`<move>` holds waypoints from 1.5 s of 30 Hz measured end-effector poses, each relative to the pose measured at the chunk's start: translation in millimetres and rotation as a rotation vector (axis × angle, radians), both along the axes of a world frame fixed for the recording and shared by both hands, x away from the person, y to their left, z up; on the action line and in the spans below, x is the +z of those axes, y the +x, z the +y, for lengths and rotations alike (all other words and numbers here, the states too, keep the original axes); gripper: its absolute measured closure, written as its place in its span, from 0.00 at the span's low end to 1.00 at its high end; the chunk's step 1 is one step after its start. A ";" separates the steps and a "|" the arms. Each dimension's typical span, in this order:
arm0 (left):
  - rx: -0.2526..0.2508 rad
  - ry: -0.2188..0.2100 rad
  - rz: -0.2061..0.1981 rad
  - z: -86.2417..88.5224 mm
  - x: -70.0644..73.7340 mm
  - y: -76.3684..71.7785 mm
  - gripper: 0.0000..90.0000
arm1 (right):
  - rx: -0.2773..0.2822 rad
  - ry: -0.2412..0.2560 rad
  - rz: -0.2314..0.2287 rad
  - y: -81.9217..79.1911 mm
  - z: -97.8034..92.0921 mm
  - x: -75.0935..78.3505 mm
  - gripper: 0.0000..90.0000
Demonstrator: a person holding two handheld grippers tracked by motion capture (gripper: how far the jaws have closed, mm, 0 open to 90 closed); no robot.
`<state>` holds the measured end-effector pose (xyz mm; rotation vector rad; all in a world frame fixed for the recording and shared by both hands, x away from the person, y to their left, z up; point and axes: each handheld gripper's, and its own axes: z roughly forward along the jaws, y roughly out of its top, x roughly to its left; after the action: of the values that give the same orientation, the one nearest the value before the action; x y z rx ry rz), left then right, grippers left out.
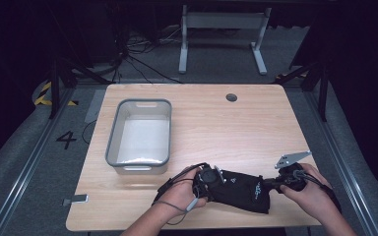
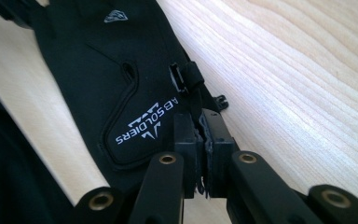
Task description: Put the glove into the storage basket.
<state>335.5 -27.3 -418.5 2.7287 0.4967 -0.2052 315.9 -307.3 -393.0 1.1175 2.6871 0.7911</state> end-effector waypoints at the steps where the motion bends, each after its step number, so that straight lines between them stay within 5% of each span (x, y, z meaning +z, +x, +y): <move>1: 0.006 0.003 -0.005 0.8 1.3 -0.7 0.97 | -0.001 0.005 -0.002 -1.8 0.4 2.9 0.96; 5: -0.009 0.005 -0.005 -0.4 1.7 -2.0 0.97 | 0.000 0.004 0.007 -6.2 1.9 8.6 0.96; 10: -0.010 0.019 0.013 -3.0 -2.7 -0.9 0.97 | -0.012 -0.016 0.045 0.7 1.4 -3.2 0.96; 12: 0.001 0.015 0.006 -2.4 -3.6 -0.1 0.96 | -0.016 -0.025 0.036 3.6 2.2 -8.6 0.88; 15: -0.002 -0.003 0.028 0.1 -3.2 2.2 0.91 | -0.018 -0.018 -0.077 6.9 0.7 -11.5 0.71; 22: -0.005 -0.072 0.070 11.7 7.4 5.9 0.78 | -0.014 -0.032 -0.127 6.0 -1.4 -9.7 0.69; 29: 0.048 -0.150 0.037 18.0 19.7 7.6 0.76 | -0.045 0.002 -0.144 9.2 -10.4 -6.9 0.68; 36: 0.114 -0.219 -0.039 17.7 28.2 9.5 0.73 | -0.092 0.027 -0.144 10.4 -22.9 -4.7 0.67; 45: 0.113 -0.240 -0.063 8.8 32.6 11.1 0.66 | -0.143 0.052 -0.140 15.0 -38.4 -7.5 0.65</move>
<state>346.6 -18.5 -385.9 2.4580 0.5670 -0.1390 330.9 -345.7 -400.5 1.2017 2.4561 0.8835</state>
